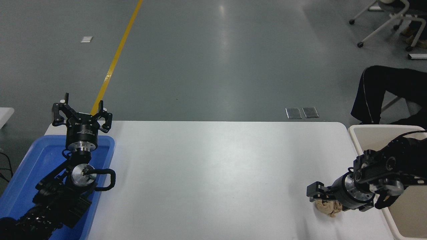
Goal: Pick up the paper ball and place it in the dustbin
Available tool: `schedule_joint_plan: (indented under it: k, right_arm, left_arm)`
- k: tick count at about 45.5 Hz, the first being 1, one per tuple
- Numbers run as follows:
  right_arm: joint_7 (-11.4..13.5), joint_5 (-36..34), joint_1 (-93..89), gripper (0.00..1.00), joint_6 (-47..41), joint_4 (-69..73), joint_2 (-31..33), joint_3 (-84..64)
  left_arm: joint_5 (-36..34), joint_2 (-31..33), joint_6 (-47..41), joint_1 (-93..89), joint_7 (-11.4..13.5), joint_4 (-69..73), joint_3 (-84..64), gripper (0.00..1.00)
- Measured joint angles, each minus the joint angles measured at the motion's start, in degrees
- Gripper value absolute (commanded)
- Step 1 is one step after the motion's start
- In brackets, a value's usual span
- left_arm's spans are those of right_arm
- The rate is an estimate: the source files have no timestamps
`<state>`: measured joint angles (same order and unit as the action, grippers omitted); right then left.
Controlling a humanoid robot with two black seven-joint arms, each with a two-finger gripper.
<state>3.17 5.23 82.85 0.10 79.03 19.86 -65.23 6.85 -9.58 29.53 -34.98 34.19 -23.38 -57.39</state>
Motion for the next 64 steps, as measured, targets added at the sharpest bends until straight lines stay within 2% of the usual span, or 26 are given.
schedule_joint_plan:
  k: [13,16,18,20,22,23,25,48,64]
  right_arm:
    - [0.0,0.3,-6.5,0.98,3.2,-7.5,-0.8,1.8]
    - [0.0,0.3,-7.9,0.95,3.6,-9.1,-1.0,2.1]
    - [0.0,0.4,-9.0,0.89,3.9,-10.2,-1.5,2.3]
    - [0.0,0.4,-9.8,0.80,4.0,-11.1,-1.8,2.4]
    - [0.0,0.5,-10.8,0.63,4.2,-12.1,-2.2,2.5]
    - [0.0,0.5,-11.2,0.27,4.2,-12.5,-2.3,2.5]
    - [0.0,0.6,-12.2,0.01,4.3,-13.6,-2.6,2.4]
    - [0.3,0.8,-11.4,0.00,3.2,-15.2,-1.8,-0.2]
    - [0.3,3.5,4.4,0.00,-0.1,-1.0,4.2,-1.6]
  left_arm:
    - [0.0,0.0,0.0,0.0,0.0,0.0,0.0,0.99]
    - [0.0,0.0,0.0,0.0,0.0,0.0,0.0,0.99]
    - [0.0,0.0,0.0,0.0,0.0,0.0,0.0,0.99]
    - [0.0,0.0,0.0,0.0,0.0,0.0,0.0,0.99]
    - [0.0,0.0,0.0,0.0,0.0,0.0,0.0,0.99]
    - [0.0,0.0,0.0,0.0,0.0,0.0,0.0,0.99]
    - [0.0,0.0,0.0,0.0,0.0,0.0,0.0,0.99]
    - [0.0,0.0,0.0,0.0,0.0,0.0,0.0,0.99]
    - [0.0,0.0,0.2,0.0,0.0,0.0,0.0,0.99]
